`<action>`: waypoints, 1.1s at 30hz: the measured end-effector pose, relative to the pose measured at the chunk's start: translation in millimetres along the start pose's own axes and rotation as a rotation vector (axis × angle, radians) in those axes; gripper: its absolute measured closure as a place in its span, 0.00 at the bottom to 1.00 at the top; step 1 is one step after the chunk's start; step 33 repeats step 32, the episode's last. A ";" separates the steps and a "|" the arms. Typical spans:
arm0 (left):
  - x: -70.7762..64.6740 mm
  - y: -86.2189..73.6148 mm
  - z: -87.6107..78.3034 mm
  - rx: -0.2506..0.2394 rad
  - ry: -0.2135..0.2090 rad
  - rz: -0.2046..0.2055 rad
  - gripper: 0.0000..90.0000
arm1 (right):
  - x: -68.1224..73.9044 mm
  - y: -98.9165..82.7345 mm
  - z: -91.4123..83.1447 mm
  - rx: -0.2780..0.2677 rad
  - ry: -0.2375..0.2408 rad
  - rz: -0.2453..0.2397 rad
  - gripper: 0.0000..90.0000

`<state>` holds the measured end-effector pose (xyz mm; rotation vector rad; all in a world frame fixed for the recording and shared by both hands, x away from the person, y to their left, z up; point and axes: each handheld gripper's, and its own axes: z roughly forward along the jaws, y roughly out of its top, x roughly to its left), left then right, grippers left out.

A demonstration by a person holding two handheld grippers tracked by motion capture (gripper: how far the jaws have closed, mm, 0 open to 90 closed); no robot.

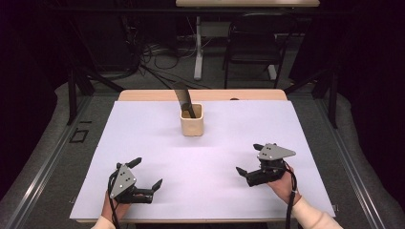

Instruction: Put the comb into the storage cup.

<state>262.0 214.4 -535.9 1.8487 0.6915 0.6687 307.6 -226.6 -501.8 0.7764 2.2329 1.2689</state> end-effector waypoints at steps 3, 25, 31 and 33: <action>-0.1 -0.2 0.3 0.002 0.000 -0.004 0.00 | 2.4 -9.7 -6.3 -0.006 -0.014 0.004 0.00; 0.1 -0.8 -0.3 0.000 -0.005 -0.013 0.00 | 13.4 -36.0 -25.7 -0.009 -0.038 -0.011 0.00; 0.9 -1.0 -0.4 0.002 -0.008 -0.012 0.00 | 11.7 -36.3 -25.6 -0.012 -0.016 -0.014 0.00; 1.1 -1.1 -0.3 0.001 -0.007 -0.014 0.00 | 11.4 -36.3 -25.6 -0.012 -0.020 -0.016 0.00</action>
